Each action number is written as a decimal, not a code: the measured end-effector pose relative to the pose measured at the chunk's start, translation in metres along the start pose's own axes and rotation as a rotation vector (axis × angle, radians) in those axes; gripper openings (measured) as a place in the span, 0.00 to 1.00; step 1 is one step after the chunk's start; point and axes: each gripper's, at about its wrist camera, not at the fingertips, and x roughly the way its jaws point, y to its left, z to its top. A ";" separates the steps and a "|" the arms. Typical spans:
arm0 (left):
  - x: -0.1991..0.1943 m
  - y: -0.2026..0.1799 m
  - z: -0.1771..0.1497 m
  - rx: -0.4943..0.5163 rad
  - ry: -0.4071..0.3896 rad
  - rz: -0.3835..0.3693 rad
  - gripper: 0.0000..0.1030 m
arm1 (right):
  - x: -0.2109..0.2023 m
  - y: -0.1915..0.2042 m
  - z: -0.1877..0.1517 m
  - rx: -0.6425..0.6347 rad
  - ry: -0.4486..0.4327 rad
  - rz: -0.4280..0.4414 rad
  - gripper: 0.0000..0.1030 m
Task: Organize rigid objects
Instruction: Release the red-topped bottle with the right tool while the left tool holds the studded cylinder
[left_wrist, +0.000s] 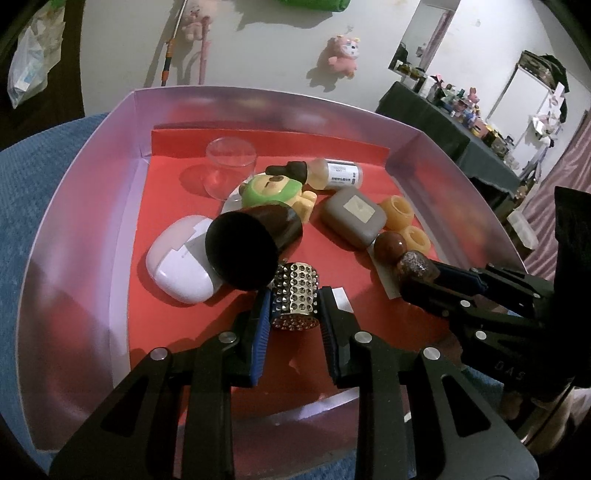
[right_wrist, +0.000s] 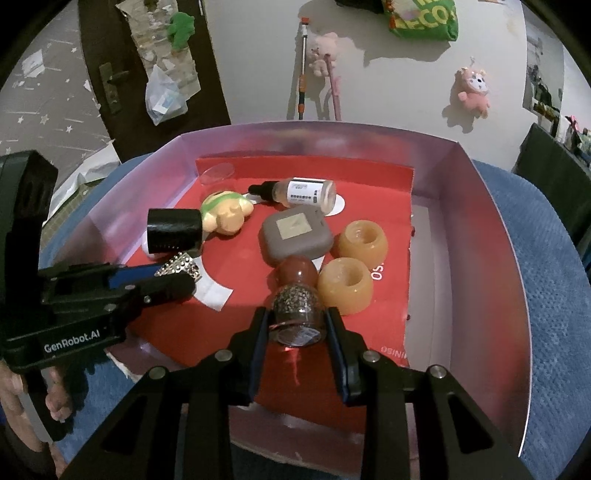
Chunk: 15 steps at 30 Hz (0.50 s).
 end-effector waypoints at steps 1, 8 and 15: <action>0.000 0.000 0.000 0.000 0.000 0.001 0.23 | 0.000 -0.001 0.001 0.005 0.001 0.003 0.32; 0.002 0.002 0.003 0.005 0.002 0.006 0.23 | 0.001 -0.002 0.002 0.010 0.005 0.006 0.32; 0.002 -0.001 0.003 0.016 0.000 0.023 0.23 | 0.001 -0.002 0.002 0.015 0.005 0.008 0.32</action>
